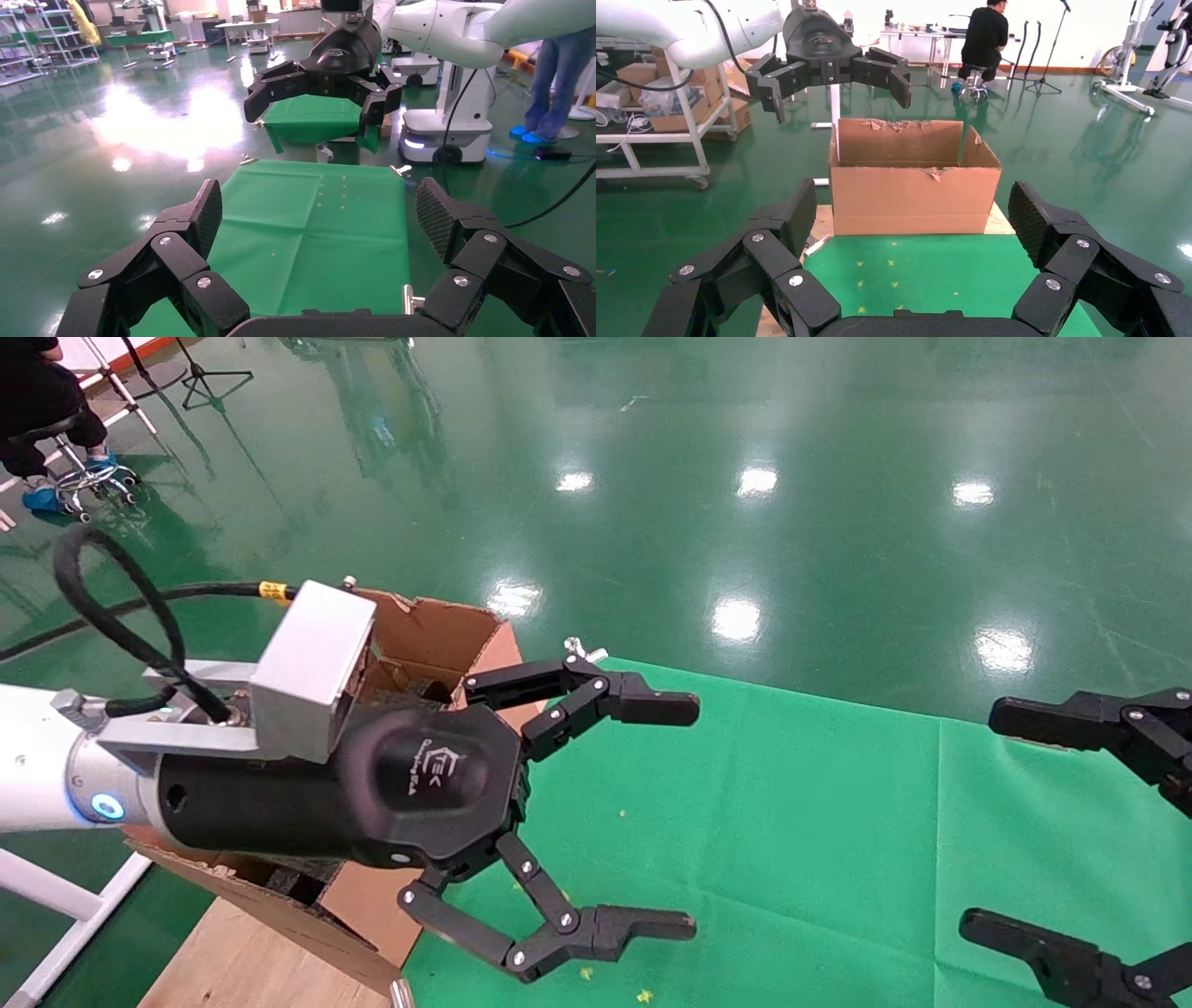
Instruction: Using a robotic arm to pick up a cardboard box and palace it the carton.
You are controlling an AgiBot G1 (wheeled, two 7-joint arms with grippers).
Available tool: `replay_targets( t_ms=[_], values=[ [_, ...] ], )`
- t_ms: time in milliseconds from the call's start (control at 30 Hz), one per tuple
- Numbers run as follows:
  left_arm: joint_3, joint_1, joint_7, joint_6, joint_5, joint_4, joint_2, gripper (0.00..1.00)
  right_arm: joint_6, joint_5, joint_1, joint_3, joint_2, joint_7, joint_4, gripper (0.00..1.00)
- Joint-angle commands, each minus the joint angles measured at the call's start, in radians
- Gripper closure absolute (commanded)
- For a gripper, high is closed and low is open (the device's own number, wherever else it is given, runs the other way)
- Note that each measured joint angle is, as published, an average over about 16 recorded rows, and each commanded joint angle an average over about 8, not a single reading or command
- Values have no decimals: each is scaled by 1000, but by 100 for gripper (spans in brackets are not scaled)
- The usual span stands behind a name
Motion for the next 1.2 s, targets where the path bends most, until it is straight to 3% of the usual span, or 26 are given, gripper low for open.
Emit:
replay_targets(
  t_ms=[33, 1200],
  values=[
    [-4, 11, 2, 6, -18, -15, 0, 0, 0, 0, 0, 0, 0, 0, 0, 0],
    [3, -9, -2, -5, 15, 12, 0, 0, 0, 0, 0, 0, 0, 0, 0, 0]
  ],
)
